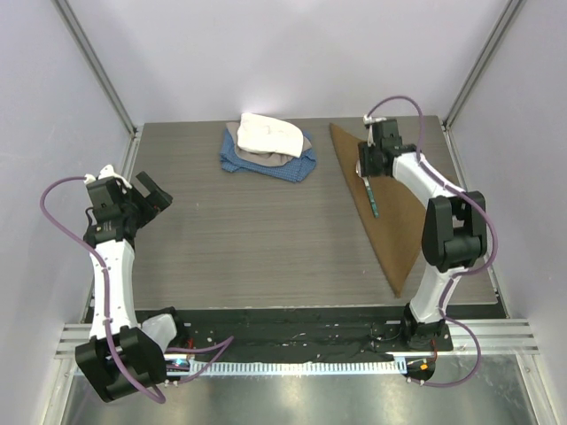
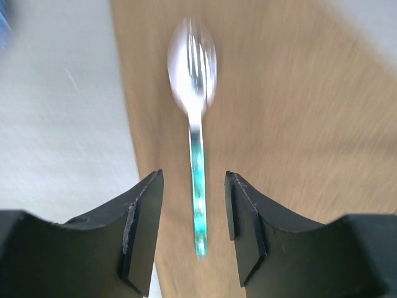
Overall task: Fold the napkin, place the utensils inside, and roll it up
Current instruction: Place the utensil onto the napkin, then fold the napkin
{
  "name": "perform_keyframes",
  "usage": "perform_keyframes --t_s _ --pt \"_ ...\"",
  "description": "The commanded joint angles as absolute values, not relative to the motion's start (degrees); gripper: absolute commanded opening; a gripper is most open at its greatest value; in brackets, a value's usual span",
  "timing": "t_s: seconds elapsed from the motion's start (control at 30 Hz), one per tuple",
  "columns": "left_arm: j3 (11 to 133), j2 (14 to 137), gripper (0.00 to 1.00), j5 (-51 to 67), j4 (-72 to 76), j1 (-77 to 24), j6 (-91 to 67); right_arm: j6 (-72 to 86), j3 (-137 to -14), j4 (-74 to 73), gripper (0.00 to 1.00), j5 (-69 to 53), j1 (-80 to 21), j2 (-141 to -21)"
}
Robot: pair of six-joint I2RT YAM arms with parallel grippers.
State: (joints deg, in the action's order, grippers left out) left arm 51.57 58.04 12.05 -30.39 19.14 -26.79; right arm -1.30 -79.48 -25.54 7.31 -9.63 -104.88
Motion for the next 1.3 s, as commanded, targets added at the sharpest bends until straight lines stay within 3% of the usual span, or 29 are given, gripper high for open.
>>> perform_keyframes --t_s 0.0,0.27,0.47,1.27 --pt "51.42 58.62 1.00 13.27 -28.21 18.90 -27.16 -0.09 -92.44 -23.29 0.52 6.33 -10.46 -110.99" --pt "51.42 59.41 1.00 12.66 -28.13 18.81 -26.89 -0.09 -112.30 -23.64 0.46 6.24 -12.22 -127.68" --pt "51.42 60.47 1.00 13.09 -27.77 18.81 -27.07 -1.14 -118.99 -23.73 0.41 6.42 -14.24 -134.11" --pt "51.50 61.26 1.00 13.71 -27.86 18.81 -26.98 -6.06 -122.26 -22.76 0.39 14.33 -16.79 -141.15"
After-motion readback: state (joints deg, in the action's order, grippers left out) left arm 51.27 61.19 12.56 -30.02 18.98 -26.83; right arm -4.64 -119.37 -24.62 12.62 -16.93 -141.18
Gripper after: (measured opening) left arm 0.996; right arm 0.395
